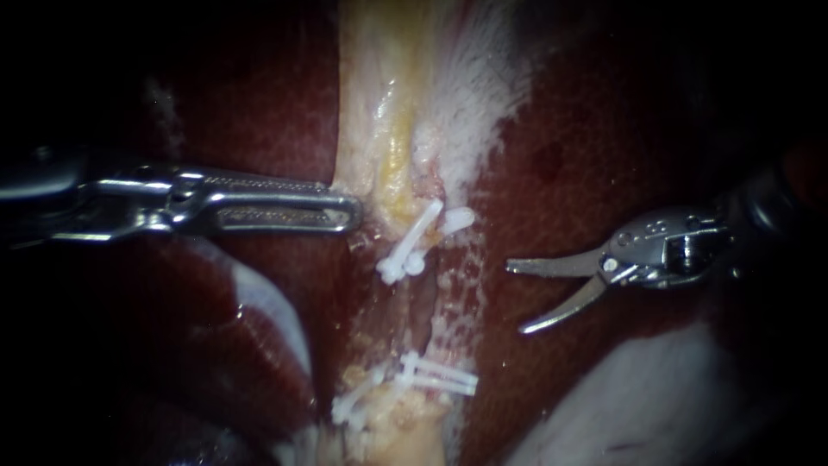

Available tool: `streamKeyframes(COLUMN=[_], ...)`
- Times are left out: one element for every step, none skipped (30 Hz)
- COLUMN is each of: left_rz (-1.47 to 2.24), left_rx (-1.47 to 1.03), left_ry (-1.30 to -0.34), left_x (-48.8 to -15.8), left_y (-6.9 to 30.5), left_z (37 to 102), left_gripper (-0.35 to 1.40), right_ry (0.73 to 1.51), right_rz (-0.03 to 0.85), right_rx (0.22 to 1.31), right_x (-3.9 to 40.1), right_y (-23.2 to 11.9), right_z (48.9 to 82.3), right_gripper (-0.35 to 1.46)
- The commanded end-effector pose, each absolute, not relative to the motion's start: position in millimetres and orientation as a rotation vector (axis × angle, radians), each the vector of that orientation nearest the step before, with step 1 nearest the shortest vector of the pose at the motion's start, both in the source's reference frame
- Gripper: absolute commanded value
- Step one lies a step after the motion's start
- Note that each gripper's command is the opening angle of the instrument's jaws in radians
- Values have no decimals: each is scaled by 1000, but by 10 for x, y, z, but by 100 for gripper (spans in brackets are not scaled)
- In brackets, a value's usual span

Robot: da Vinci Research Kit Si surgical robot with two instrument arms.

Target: Go back from the cut right tube

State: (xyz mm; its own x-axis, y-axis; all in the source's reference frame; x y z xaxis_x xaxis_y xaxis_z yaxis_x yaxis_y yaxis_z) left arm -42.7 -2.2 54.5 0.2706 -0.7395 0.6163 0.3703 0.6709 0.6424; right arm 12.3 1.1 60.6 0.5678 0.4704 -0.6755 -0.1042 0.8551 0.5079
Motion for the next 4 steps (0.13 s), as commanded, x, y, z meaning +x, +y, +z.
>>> streamKeyframes(left_rz=[-775,-775,-775,-774], left_rx=[412,412,412,412], left_ry=[-1053,-1053,-1053,-1053], left_x=[-427,-426,-426,-426], left_y=[-22,-22,-22,-22], left_z=[546,546,546,547], left_gripper=[-35,-35,-35,-35], right_ry=[910,910,910,910], right_rz=[351,351,351,351], right_rx=[443,443,443,443], right_x=[123,123,123,123], right_y=[11,11,11,11], right_z=[605,605,605,605], right_gripper=[143,143,143,143])
